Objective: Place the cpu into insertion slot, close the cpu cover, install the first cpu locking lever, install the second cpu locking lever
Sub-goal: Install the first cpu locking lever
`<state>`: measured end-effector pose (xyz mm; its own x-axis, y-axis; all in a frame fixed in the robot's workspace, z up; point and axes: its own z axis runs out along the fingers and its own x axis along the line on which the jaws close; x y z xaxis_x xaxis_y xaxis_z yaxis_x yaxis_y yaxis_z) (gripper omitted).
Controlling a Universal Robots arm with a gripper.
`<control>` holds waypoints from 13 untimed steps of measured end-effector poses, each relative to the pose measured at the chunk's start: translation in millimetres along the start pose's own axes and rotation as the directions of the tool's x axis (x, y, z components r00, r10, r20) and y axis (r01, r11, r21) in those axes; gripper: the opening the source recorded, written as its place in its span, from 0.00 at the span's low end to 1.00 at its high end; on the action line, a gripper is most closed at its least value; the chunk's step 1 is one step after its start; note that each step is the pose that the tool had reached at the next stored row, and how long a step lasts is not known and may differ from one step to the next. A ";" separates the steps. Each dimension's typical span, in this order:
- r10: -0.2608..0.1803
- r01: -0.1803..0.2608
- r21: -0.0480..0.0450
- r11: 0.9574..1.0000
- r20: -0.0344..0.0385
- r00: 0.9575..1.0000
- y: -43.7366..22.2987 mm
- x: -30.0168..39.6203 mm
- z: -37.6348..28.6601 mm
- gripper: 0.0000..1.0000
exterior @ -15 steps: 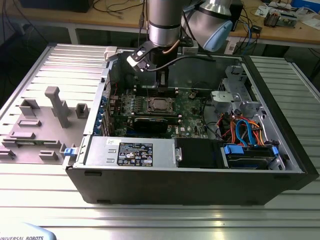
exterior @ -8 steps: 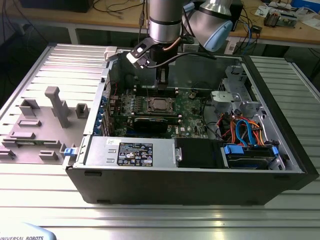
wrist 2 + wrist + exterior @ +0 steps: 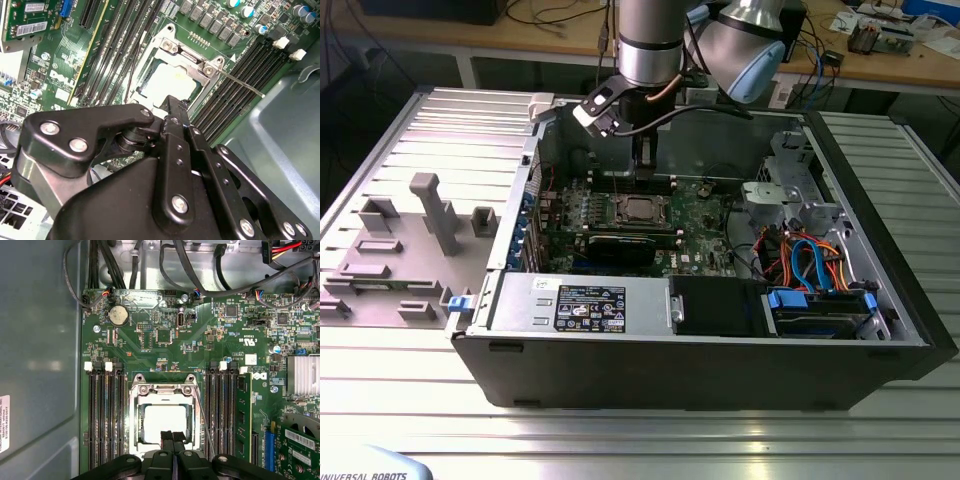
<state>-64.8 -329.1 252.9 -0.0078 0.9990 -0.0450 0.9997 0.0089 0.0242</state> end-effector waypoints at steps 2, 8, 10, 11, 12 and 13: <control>0.000 0.000 0.000 1.000 0.000 1.000 0.0 0.0 0.0 0.11; -0.023 0.023 -0.001 1.000 -0.001 1.000 0.1 0.0 0.0 0.11; -0.057 0.057 -0.003 0.998 -0.001 0.998 0.0 0.0 0.0 0.11; -0.078 0.078 -0.004 0.997 -0.002 0.997 0.0 0.0 0.0 0.11; -0.088 0.088 -0.004 0.996 -0.002 0.996 0.0 0.0 0.0 0.11; -0.100 0.100 -0.005 0.995 -0.002 0.995 0.0 0.0 0.0 0.11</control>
<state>-64.8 -329.1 252.9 -0.1082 0.9931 -0.0450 0.9937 0.1094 0.0242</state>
